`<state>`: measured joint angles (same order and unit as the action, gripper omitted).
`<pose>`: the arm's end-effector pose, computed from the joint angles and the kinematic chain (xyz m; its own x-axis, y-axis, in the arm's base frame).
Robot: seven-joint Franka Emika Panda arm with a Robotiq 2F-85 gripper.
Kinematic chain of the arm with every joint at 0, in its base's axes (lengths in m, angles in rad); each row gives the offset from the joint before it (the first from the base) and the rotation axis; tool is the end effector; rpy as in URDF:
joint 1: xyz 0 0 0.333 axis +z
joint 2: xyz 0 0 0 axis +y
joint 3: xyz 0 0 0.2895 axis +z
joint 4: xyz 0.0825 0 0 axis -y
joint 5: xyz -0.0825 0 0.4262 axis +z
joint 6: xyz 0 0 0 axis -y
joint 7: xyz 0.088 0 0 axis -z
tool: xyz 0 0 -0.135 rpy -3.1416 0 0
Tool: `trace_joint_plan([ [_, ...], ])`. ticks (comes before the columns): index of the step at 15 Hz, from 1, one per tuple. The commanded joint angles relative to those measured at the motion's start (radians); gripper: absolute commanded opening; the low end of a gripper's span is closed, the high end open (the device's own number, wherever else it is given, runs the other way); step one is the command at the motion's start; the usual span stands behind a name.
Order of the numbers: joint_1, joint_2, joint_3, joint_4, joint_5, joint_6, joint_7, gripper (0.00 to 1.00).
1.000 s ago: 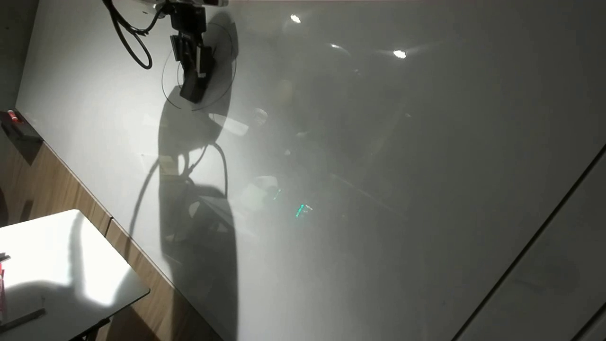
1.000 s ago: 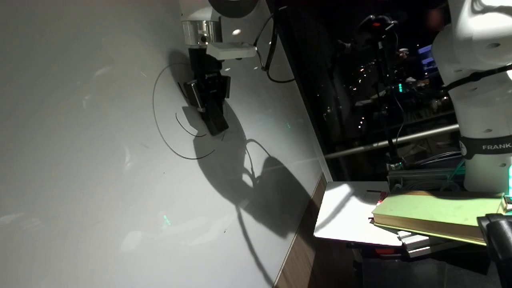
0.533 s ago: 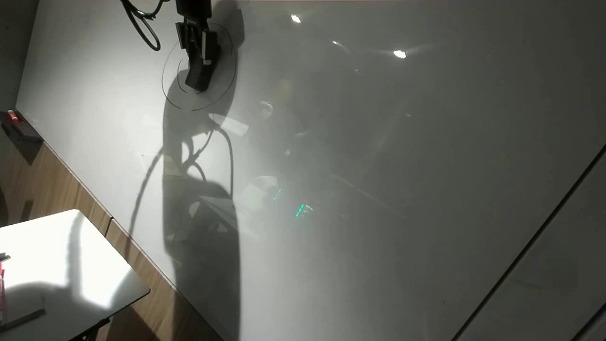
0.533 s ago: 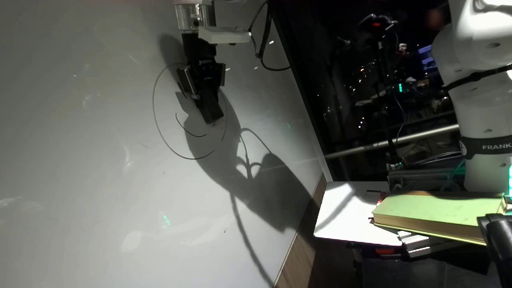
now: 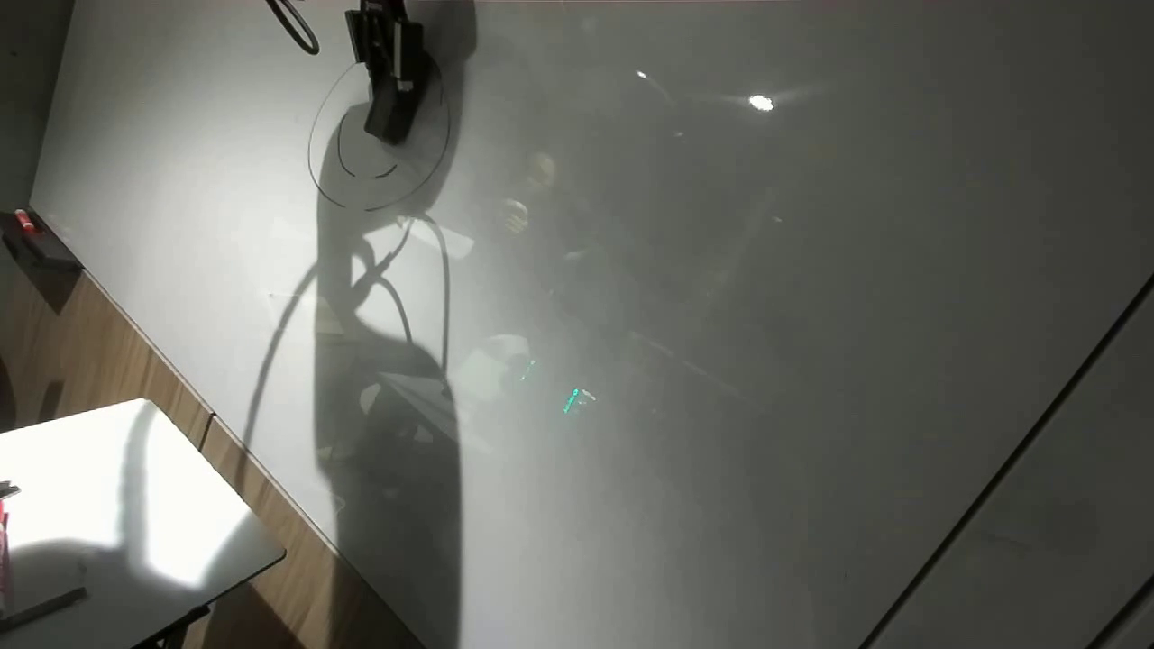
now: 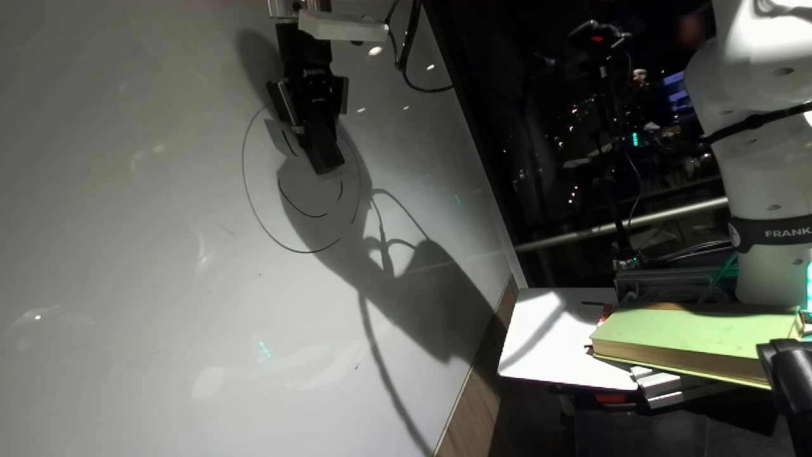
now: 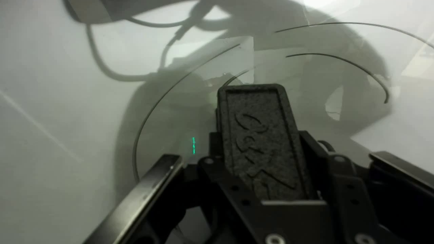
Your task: Use the duster to rub the smiley face off of the board
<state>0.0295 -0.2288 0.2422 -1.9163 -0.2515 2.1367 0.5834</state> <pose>0.5676 0.1512 0.5814 0.8461 -0.1797 0.5019 -0.2231 -0.9744 0.0273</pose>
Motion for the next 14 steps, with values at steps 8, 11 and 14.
trace_joint_plan([
  [8,-0.071,0.052,-0.135,0.082,-0.024,0.041,-0.073,0.31],
  [11,-0.097,0.064,-0.19,0.093,0.013,0.019,-0.142,0.31],
  [14,-0.109,0.097,-0.237,0.08,0.059,0.039,-0.216,0.31],
])
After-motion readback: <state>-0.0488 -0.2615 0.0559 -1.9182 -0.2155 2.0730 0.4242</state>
